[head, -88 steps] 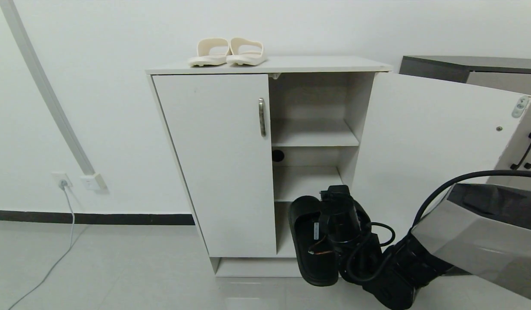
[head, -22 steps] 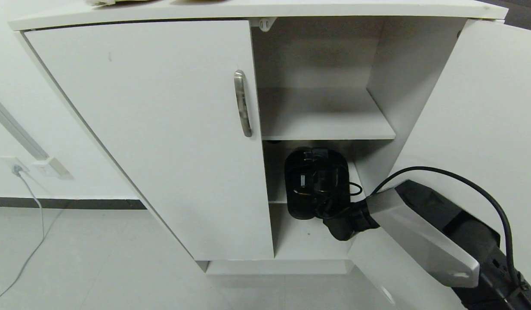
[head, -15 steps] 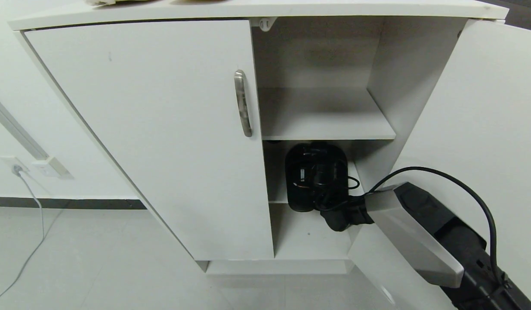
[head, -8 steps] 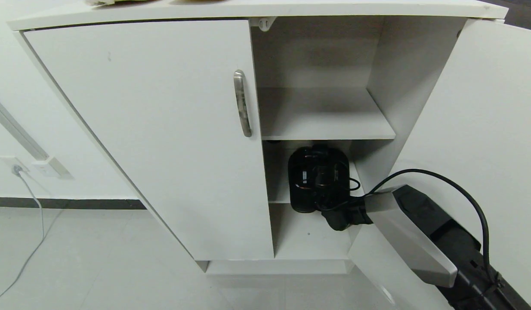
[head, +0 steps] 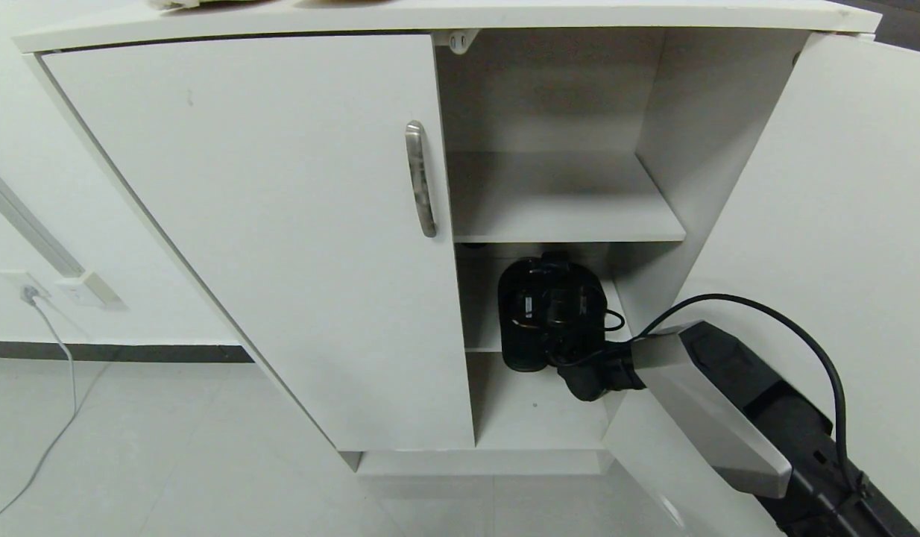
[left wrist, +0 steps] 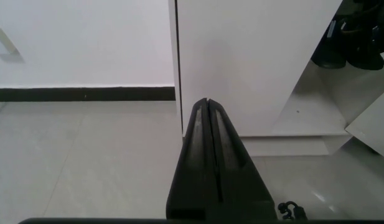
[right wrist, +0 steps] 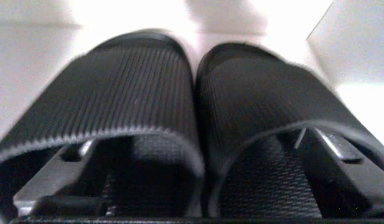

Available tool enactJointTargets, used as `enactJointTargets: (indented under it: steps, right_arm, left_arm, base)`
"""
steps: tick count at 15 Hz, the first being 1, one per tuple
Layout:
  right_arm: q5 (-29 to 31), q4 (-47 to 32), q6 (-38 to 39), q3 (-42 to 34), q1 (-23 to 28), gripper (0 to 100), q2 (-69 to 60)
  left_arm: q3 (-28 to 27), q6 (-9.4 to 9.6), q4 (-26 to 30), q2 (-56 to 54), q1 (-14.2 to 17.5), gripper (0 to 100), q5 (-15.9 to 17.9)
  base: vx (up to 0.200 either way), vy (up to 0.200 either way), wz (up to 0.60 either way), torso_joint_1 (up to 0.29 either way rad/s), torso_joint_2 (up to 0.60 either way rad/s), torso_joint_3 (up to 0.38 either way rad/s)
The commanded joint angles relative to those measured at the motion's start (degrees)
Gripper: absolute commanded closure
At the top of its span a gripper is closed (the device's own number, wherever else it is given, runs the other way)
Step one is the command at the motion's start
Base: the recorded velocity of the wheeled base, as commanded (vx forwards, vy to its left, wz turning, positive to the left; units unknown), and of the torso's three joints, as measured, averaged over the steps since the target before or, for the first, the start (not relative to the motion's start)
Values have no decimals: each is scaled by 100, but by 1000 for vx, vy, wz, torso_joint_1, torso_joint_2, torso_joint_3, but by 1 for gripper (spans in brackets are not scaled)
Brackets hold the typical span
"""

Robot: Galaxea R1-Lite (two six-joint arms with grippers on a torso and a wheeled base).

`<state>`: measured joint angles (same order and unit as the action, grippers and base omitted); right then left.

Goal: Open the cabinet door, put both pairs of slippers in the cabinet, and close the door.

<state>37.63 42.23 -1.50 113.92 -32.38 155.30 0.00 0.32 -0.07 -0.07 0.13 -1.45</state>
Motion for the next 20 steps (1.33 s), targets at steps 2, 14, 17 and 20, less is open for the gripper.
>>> enactJointTargets:
  steps: [2, 14, 17, 20]
  right_arm:
    - [7, 216, 18, -898, -111, 0, -518]
    - [-10, 2914, -8, -5987, -1192, 0, -2891]
    - [-37, 3679, 1, -7042, -1526, 0, -3269]
    - [-142, 3854, 18, -7305, -1552, 0, -3269]
  left_arm:
    - [0, 3, -1, 7, 4, 100, -4]
    - [0, 3, -1, 7, -5, 100, 22]
    - [0, 3, -1, 7, 4, 100, 13]
    - [0, -5, -1, 7, 4, 100, 13]
  base:
    - [0, 0, 0, 0, 0, 0]
    - [0, 0, 0, 0, 0, 0]
    - [0, 0, 0, 0, 0, 0]
    - [0, 0, 0, 0, 0, 0]
